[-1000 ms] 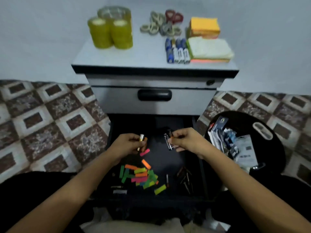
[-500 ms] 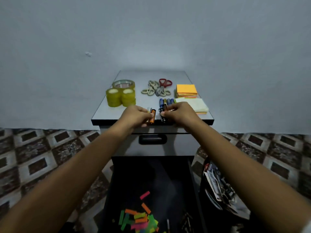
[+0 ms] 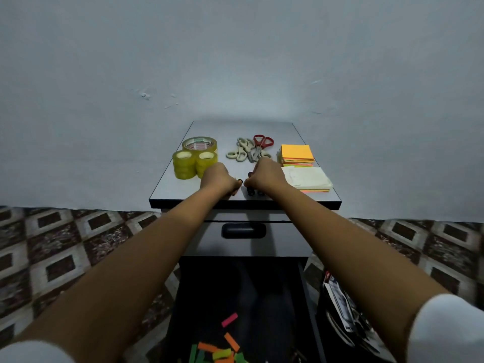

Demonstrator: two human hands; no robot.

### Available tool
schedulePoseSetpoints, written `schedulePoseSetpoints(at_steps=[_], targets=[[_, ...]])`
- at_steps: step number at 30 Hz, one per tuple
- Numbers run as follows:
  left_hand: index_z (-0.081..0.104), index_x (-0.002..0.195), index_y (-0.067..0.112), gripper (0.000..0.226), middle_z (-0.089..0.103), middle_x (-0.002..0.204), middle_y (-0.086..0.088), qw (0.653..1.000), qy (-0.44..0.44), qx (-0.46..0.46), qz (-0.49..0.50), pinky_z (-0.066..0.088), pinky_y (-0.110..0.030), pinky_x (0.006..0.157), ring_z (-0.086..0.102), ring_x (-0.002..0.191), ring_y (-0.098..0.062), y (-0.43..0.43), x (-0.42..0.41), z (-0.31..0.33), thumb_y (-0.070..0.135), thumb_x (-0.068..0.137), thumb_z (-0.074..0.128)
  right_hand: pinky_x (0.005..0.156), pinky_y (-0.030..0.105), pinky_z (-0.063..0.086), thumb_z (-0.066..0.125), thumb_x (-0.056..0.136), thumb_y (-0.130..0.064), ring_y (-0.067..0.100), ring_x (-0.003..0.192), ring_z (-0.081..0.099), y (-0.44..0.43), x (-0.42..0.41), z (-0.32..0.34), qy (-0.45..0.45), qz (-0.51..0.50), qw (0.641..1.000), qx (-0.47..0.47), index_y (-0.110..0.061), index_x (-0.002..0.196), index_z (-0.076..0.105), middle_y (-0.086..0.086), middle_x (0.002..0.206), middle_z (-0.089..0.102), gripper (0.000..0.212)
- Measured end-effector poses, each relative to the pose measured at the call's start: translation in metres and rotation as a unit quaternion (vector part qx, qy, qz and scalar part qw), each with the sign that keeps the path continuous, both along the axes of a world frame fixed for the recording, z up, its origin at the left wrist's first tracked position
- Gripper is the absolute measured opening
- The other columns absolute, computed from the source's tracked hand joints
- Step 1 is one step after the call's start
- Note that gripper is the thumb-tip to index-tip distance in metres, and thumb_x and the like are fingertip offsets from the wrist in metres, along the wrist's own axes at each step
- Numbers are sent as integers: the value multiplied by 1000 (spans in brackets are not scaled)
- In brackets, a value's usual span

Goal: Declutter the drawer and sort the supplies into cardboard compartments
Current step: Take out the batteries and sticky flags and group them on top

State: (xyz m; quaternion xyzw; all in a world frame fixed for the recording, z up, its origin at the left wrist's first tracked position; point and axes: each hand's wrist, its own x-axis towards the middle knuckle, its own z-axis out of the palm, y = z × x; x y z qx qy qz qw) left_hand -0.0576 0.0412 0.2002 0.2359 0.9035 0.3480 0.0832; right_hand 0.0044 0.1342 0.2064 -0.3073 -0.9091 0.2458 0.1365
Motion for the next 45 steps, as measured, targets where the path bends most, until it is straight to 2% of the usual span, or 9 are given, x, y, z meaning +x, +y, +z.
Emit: schedulePoseSetpoints(at_steps=[3, 7, 13, 18, 23, 25, 29, 35, 45], targets=[[55, 77, 12, 24, 72, 84, -13, 999, 3, 3, -38, 53, -33, 72, 69, 78, -27, -5, -3, -3, 28, 79, 73, 58, 26, 35, 63, 82, -12, 28, 98, 59, 2, -1, -5, 15, 0, 999, 34, -3, 93, 58, 17, 100, 61, 15], [59, 114, 8, 43, 68, 104, -11, 997, 25, 13, -71, 49, -29, 77, 64, 92, -23, -15, -10, -10, 32, 81, 71, 60, 24, 39, 67, 81, -14, 27, 93, 58, 5, 2, -11, 15, 11, 998, 67, -1, 95, 60, 17, 101, 62, 20], [64, 101, 9, 32, 68, 97, -10, 995, 82, -2, -62, 47, -29, 73, 63, 89, -21, -14, -6, -17, 36, 85, 65, 74, 30, 44, 63, 86, -21, 28, 98, 59, 5, 9, -13, 13, 47, 992, 116, -1, 101, 65, 17, 104, 64, 25], [64, 101, 7, 30, 67, 99, -12, 994, 102, -14, -34, 45, -31, 72, 61, 92, -25, -9, -4, -18, 34, 89, 60, 68, 25, 40, 56, 91, -24, 24, 91, 61, 7, 22, -12, 11, 103, 986, 129, -2, 100, 71, 15, 99, 68, 27], [61, 110, 10, 24, 65, 93, -7, 996, 60, 38, -62, 45, -23, 64, 60, 77, -17, -18, -5, -15, 24, 92, 54, 87, 35, 44, 57, 90, -35, 28, 112, 48, 11, 38, -21, -26, 185, 959, 214, -18, 118, 64, 10, 117, 58, 34], [61, 112, 11, 24, 62, 88, -3, 993, 38, 39, -103, 42, -17, 62, 57, 74, -12, -24, -6, -12, 18, 89, 57, 88, 37, 43, 56, 90, -37, 29, 115, 44, 10, 40, -26, -27, 184, 954, 237, -22, 123, 61, 7, 122, 56, 36], [63, 113, 14, 35, 60, 93, -2, 985, 37, 21, -166, 46, -26, 80, 57, 87, -12, -32, -8, -15, 15, 80, 71, 86, 38, 42, 51, 93, -33, 29, 116, 45, 5, 41, -33, -1, 151, 953, 263, -21, 124, 59, 5, 124, 57, 34], [68, 110, 14, 30, 58, 94, -5, 974, 121, 32, -191, 42, -23, 71, 54, 81, -14, -26, -7, -21, 15, 80, 71, 85, 37, 40, 48, 95, -32, 27, 117, 45, 0, 43, -45, 30, 118, 959, 254, -19, 124, 59, 4, 125, 57, 33], [69, 109, 14, 29, 60, 101, -8, 974, 129, 54, -176, 37, -19, 70, 53, 78, -12, -24, -10, -25, 16, 79, 73, 82, 37, 40, 49, 95, -30, 27, 112, 48, -2, 40, -45, 41, 109, 963, 244, -17, 123, 61, 5, 121, 60, 33]])
